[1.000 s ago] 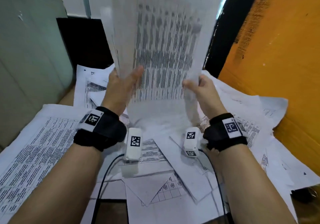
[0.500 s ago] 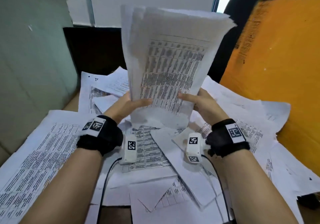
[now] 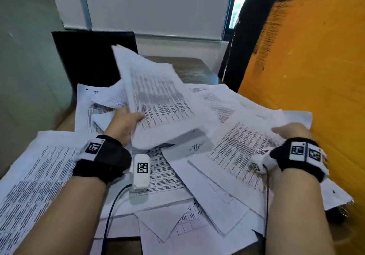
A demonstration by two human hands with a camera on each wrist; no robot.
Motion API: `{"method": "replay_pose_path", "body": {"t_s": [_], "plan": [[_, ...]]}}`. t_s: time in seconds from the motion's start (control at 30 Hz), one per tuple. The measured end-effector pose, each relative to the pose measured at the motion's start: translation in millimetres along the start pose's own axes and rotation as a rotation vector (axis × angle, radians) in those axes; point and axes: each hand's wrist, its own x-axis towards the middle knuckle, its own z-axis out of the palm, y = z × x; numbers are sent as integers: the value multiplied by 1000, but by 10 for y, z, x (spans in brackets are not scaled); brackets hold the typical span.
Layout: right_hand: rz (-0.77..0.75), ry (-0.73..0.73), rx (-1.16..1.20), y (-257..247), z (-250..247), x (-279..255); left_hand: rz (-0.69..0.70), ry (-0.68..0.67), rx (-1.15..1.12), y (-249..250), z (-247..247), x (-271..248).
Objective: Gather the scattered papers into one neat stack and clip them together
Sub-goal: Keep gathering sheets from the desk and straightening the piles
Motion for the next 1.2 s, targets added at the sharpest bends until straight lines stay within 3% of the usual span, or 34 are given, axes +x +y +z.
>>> {"method": "replay_pose_path", "body": {"t_s": [0.07,0.2,0.37,0.5,0.6,0.67,0.83,0.9,0.97,1.03,1.13,1.2], "plan": [[22,-78,-39,72,14,41,-38,-13,17,-6,12,-20],[34,167,3,14,119,232,-45,-12,10,-33,-38,-15],[25,56,6,-148,157,101,-47,16,-60,-85,-73,56],[16,268,27,-102,76,105,-58,10,258,-199,-95,149],[77,59,30,-62,96,163,-42,-222,315,-243,-21,84],[70,-49,-36,-17,121,121,41,-368,493,-229,59,14],[-11,89,112,-68,153,62,20,-681,772,-241,217,-100],[-44,50,193,-110,158,8,32,-719,843,-246,267,-133],[-85,-46,293,-134,200,-17,65,-700,877,-228,291,-154],[-142,-39,355,-123,200,-53,115,-660,835,-195,290,-185],[-208,78,482,-150,110,-152,172,-459,710,-104,179,-137],[-206,18,466,-162,107,-289,163,-342,635,-72,71,-86]]}}
